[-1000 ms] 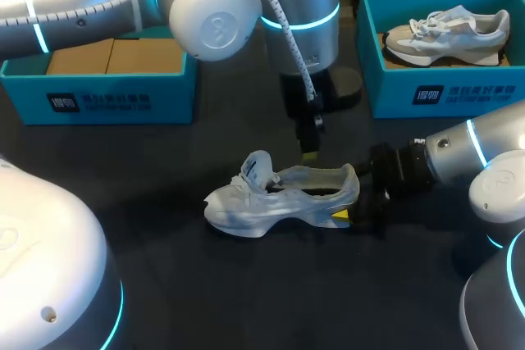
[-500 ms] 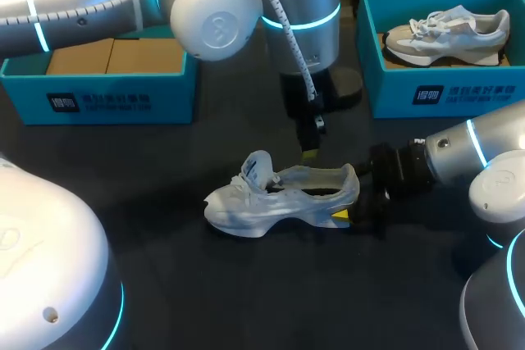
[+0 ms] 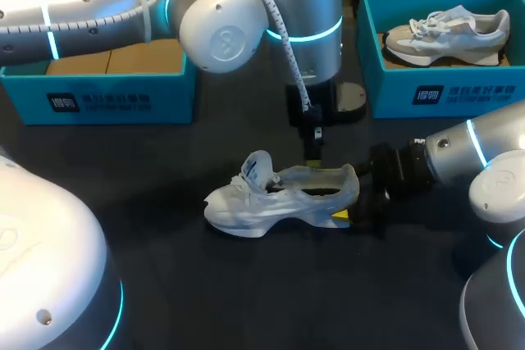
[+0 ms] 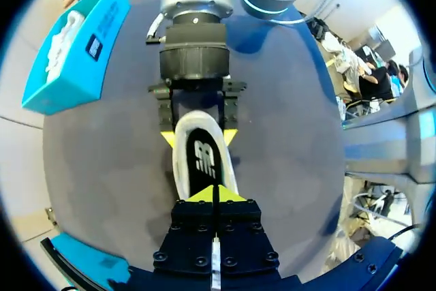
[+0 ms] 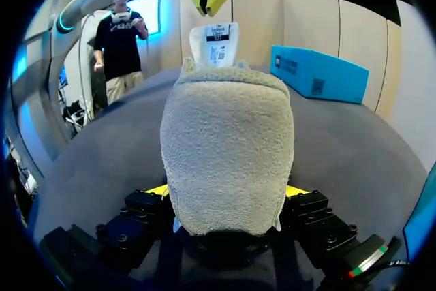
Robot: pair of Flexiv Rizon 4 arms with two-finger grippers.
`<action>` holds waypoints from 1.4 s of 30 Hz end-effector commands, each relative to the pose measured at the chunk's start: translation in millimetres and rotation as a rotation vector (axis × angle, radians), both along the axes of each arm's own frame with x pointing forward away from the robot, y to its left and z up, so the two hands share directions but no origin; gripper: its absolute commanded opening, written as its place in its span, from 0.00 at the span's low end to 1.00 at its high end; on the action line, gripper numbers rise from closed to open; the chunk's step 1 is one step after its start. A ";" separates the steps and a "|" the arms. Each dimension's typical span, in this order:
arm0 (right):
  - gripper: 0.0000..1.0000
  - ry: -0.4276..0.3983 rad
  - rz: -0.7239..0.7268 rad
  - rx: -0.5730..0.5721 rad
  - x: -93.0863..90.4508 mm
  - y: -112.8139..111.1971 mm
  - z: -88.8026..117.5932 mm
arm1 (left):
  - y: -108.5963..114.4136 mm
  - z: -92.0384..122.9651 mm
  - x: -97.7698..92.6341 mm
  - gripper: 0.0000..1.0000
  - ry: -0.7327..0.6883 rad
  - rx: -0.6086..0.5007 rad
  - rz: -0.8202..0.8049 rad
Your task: Take the shoe out of the shoebox, open the shoe tongue, remove and reinsert the insole, then place the shoe into the shoebox
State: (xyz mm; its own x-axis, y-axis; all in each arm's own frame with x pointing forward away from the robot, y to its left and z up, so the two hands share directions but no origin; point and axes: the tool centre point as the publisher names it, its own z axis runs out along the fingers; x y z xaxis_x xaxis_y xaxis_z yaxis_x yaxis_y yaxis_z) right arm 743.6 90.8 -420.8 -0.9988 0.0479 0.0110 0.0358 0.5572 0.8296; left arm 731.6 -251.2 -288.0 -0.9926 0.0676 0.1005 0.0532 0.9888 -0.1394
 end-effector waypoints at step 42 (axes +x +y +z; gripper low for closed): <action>0.00 -0.001 -0.001 -0.003 0.0 0.2 -1.1 | -0.1 -87.1 -3.0 0.00 0.059 0.012 -0.084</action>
State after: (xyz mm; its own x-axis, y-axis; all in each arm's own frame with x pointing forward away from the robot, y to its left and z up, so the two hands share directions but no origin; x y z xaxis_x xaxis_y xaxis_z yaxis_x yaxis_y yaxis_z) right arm 743.6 90.8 -420.8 -0.9988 0.0479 0.0110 0.0359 0.5573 0.8296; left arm 726.1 -250.4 -368.4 -0.9786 0.1432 0.1480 0.1248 0.9841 -0.1265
